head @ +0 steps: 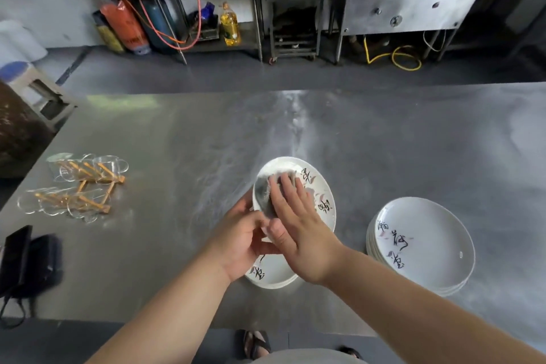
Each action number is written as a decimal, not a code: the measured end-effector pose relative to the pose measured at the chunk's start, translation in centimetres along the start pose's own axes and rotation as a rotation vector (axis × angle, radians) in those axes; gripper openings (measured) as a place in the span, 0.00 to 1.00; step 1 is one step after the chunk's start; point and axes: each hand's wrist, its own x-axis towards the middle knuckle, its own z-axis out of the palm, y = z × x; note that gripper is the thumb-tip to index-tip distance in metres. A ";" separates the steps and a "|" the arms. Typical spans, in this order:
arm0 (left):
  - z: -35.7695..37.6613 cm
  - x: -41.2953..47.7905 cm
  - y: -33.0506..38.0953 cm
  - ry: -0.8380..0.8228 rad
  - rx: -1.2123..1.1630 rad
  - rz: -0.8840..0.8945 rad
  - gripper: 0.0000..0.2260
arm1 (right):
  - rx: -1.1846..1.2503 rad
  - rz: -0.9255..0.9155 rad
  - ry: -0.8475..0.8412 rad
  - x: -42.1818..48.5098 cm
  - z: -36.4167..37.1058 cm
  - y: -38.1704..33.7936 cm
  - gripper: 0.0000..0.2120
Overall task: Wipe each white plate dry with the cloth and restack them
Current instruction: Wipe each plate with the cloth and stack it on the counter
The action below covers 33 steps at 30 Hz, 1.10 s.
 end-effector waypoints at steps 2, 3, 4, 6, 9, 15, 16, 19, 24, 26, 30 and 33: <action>0.2 -0.3 0.4 0.016 -0.042 0.021 0.26 | -0.100 -0.091 -0.021 -1.2 -1.6 0.9 0.34; 0.5 -0.5 0.5 0.007 -0.055 0.020 0.27 | -0.161 -0.104 -0.028 -1.7 -2.4 1.4 0.37; 1.0 -0.6 0.4 -0.009 -0.060 0.013 0.26 | -0.211 -0.088 -0.030 -1.9 -3.3 2.0 0.41; 2.4 -0.8 0.0 -0.028 -0.055 0.005 0.25 | -0.271 0.010 -0.010 -2.0 -5.1 2.9 0.47; 4.8 -0.7 -0.6 -0.023 -0.055 0.018 0.24 | -0.241 0.108 0.052 -1.9 -7.4 3.6 0.48; 7.1 -0.6 -0.3 -0.053 -0.070 0.084 0.28 | -0.177 -0.264 -0.024 -5.8 -6.5 3.1 0.43; 7.4 -0.7 -0.4 -0.052 -0.091 0.080 0.27 | -0.204 -0.265 -0.022 -6.2 -6.8 3.6 0.44; 8.7 -1.0 -1.5 -0.041 -0.097 0.046 0.23 | -0.364 -0.118 0.039 -6.0 -9.1 5.3 0.49; 11.2 -0.9 -1.3 -0.072 -0.063 0.083 0.26 | -0.290 -0.086 0.083 -6.1 -11.1 5.8 0.47; 11.5 -0.7 -0.5 -0.071 -0.076 0.110 0.27 | -0.242 -0.286 0.099 -7.4 -10.1 5.3 0.42; 11.7 -0.8 -0.5 -0.066 -0.127 0.100 0.26 | -0.255 -0.327 0.061 -8.3 -10.4 5.9 0.40; 11.8 -1.1 -1.4 -0.049 -0.142 0.076 0.23 | -0.366 -0.133 0.048 -7.1 -13.2 7.0 0.42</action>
